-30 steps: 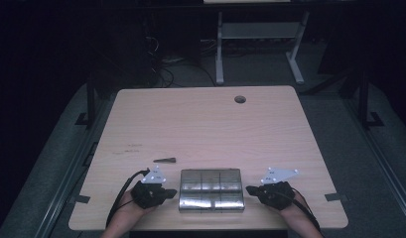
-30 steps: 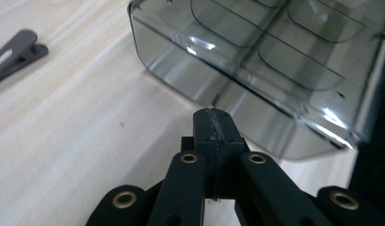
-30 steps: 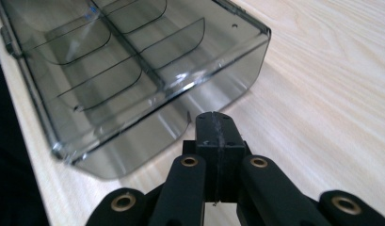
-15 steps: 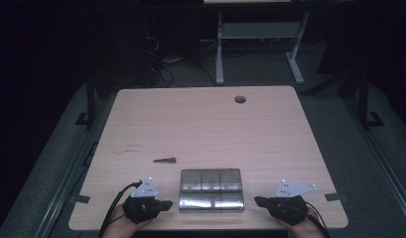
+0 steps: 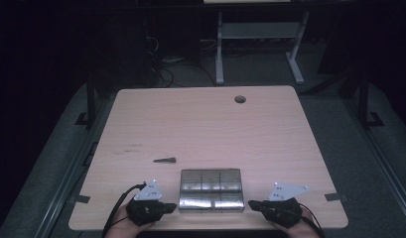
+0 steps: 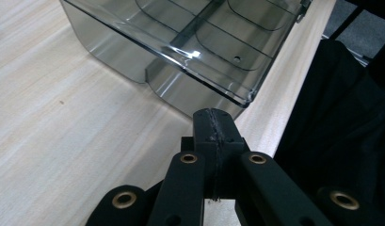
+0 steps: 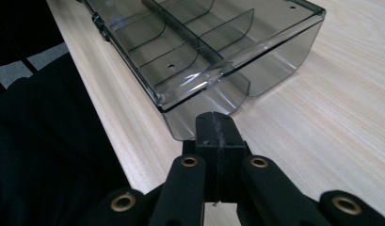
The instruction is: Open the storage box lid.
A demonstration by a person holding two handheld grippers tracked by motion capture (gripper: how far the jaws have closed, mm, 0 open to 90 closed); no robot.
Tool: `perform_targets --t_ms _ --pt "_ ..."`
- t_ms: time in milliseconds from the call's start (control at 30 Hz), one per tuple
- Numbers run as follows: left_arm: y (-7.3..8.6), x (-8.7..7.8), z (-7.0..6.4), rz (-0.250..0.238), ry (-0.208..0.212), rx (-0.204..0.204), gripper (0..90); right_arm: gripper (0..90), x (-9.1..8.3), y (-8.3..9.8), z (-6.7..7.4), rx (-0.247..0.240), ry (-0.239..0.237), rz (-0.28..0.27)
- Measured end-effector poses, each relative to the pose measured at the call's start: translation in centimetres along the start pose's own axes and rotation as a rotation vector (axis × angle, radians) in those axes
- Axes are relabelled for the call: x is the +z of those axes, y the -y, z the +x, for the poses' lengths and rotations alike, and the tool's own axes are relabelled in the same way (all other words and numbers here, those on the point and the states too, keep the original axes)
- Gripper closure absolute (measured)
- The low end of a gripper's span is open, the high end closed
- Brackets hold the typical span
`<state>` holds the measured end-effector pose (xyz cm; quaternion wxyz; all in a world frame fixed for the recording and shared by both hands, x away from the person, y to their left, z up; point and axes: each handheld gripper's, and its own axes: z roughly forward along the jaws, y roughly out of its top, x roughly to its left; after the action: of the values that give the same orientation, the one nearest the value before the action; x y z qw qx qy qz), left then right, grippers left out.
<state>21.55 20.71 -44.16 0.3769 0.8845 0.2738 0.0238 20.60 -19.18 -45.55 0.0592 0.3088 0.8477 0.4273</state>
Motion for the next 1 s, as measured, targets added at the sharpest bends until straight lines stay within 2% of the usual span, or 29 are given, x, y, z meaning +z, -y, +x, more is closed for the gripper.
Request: perform_targets --t_ms 367,1000 --pt "-0.2 0.12 -0.19 -0.011 0.011 0.006 89.9 89.8 0.39 -0.38 0.6 -0.039 -0.034 -0.006" --pt "-0.34 -0.16 -0.28 -0.046 0.019 -0.014 89.9 89.8 0.21 -0.54 0.81 -0.031 -0.048 -0.017"
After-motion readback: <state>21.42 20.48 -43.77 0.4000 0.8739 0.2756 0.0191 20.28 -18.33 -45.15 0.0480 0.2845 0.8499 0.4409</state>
